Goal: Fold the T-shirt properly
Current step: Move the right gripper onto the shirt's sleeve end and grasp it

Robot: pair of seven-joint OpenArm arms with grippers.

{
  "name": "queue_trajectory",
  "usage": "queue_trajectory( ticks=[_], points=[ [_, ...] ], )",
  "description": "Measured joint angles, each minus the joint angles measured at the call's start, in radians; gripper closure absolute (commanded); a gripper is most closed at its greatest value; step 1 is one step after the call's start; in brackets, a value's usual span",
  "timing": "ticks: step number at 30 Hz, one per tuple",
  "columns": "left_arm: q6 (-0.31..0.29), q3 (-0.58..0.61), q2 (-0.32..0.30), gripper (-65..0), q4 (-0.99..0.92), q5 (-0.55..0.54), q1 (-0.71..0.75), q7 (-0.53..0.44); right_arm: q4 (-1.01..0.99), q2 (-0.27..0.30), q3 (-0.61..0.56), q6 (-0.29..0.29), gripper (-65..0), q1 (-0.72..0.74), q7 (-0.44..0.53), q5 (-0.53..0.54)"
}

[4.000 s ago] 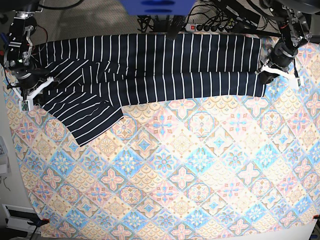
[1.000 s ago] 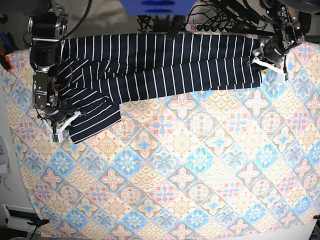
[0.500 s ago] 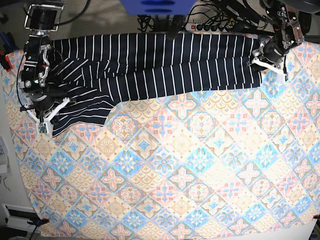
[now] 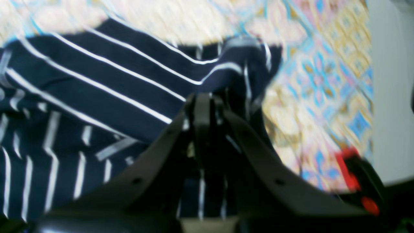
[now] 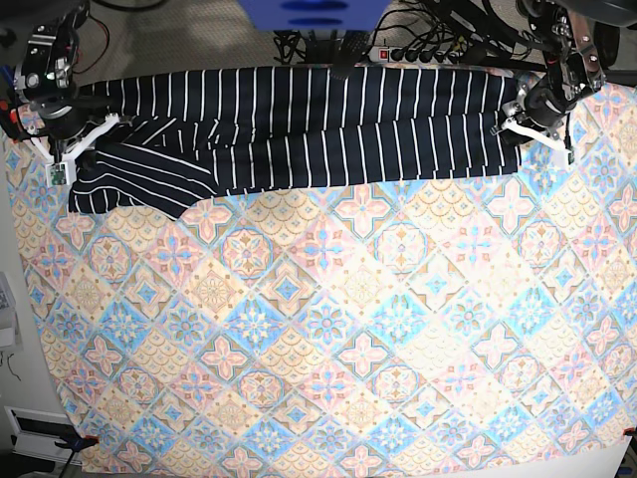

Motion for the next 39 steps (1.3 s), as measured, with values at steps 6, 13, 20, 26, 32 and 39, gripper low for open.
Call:
queue_trajectory(
  ticks=[6,13,20,26,32,39],
  points=[
    [0.0,0.0,-0.001,-15.9,0.0,0.0,0.0,0.0,0.032,0.001,0.003,0.004,0.0,-0.074,0.003,0.003],
    [0.0,0.0,-0.001,-16.6,0.0,0.0,-0.001,0.0,-0.081,0.002,-0.056,-0.002,-6.4,0.019,0.01,-0.005],
    [0.0,-0.001,0.0,-16.8,0.0,0.0,-0.001,0.0,-0.172,-0.002,-0.069,-0.015,-17.0,0.109,0.008,-0.008],
    [0.001,-0.005,0.0,-16.8,0.0,0.0,-0.001,0.0,-0.1,-0.071,0.068,-0.097,-20.4,0.108,0.007,-0.015],
    [0.01,-0.106,0.026,-16.8,0.0,-0.002,-0.005,-0.011,0.022,-0.125,0.038,0.018,-20.3,0.112,0.017,-0.005],
    [0.007,-0.115,0.038,-20.0,0.0,0.0,-0.003,0.0,0.01,-0.108,-0.269,0.081,-20.2,0.105,0.001,-0.008]
  ],
)
